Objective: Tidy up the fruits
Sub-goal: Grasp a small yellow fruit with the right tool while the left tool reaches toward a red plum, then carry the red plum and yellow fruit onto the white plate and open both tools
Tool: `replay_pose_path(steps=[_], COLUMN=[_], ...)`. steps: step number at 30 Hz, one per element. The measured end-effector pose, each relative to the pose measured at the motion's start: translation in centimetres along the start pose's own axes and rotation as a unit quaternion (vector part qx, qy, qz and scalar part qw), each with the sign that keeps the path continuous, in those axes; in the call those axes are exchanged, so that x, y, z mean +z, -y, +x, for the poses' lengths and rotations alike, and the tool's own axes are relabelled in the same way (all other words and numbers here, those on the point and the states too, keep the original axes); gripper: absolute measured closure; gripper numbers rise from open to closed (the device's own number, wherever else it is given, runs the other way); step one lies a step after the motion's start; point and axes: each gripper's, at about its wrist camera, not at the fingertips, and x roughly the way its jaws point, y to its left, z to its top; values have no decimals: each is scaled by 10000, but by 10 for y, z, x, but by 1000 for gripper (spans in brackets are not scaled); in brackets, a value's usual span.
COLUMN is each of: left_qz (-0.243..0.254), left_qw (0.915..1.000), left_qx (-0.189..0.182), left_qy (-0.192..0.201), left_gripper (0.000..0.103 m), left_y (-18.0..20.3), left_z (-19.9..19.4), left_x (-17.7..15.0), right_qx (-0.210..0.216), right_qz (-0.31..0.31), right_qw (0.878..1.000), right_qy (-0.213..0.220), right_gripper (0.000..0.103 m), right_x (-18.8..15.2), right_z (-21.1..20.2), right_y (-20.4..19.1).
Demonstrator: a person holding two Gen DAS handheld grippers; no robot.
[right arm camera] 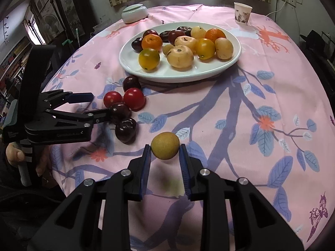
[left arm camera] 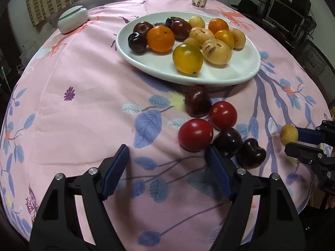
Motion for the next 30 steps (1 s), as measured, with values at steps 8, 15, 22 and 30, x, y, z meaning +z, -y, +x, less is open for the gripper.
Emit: replay_pose_path(steps=[8, 15, 22, 30], left_qz=[123, -65, -24, 28], left_qw=[9993, 9978, 9965, 9966], left_qx=[-315, -503, -572, -413], left_qy=[128, 420, 615, 711], left_gripper=[74, 74, 74, 74], left_y=[13, 5, 5, -5], left_z=[2, -27, -51, -55], left_x=[6, 6, 6, 26], right_qx=[12, -15, 14, -7], right_qz=[95, 39, 54, -43], right_qw=[10000, 9999, 9998, 9996], right_qy=[6, 125, 180, 264], right_gripper=[75, 75, 75, 75], right_x=[5, 14, 22, 41], right_z=[0, -6, -7, -5], right_y=[2, -2, -4, -5])
